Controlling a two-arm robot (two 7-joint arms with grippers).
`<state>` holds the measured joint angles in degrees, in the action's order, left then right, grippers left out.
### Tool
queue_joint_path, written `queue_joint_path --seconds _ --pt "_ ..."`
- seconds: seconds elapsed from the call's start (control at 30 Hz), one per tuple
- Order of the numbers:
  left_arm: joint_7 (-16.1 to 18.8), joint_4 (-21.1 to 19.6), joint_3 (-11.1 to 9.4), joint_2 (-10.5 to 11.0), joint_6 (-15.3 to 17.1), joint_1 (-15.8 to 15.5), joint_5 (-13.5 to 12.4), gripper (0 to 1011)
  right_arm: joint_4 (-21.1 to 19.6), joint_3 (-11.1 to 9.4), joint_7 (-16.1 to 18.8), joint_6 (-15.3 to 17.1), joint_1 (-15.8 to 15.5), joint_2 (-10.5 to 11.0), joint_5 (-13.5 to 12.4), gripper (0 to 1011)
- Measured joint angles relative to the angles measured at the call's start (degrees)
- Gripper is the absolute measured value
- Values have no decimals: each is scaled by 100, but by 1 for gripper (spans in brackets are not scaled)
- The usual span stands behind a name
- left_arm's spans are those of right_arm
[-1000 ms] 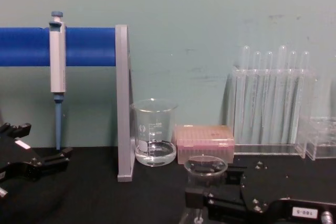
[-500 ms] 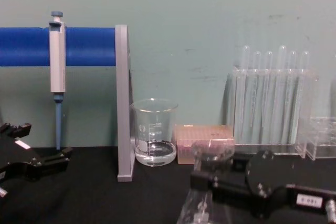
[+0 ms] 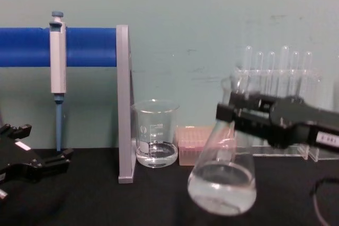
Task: Grasp the erlenmeyer flask with one hand, shake it three times, then place it back.
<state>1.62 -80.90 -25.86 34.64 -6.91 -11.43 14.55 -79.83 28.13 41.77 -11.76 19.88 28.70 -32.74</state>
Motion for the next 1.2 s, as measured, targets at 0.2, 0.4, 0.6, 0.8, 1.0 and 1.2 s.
queue_joint_path --seconds 0.2,0.4,0.6,0.8,1.0,1.2 --pt "0 0 0 0 0 0 0 1001 -261 -210 -355 115 -23 19 92 451" --pt "0 0 0 0 0 0 0 1001 -517 -394 -624 276 -84 40 138 451" --pt "0 0 0 0 0 0 0 1001 -658 -502 -723 364 -139 45 145 450" --pt "0 0 0 0 0 0 0 1001 -670 -513 -662 395 -144 18 127 450" --pt "0 0 0 0 0 0 0 1001 -660 -393 -461 409 -70 -30 99 450" --pt "0 0 0 0 0 0 0 1001 -640 -119 -144 409 57 -121 51 451"
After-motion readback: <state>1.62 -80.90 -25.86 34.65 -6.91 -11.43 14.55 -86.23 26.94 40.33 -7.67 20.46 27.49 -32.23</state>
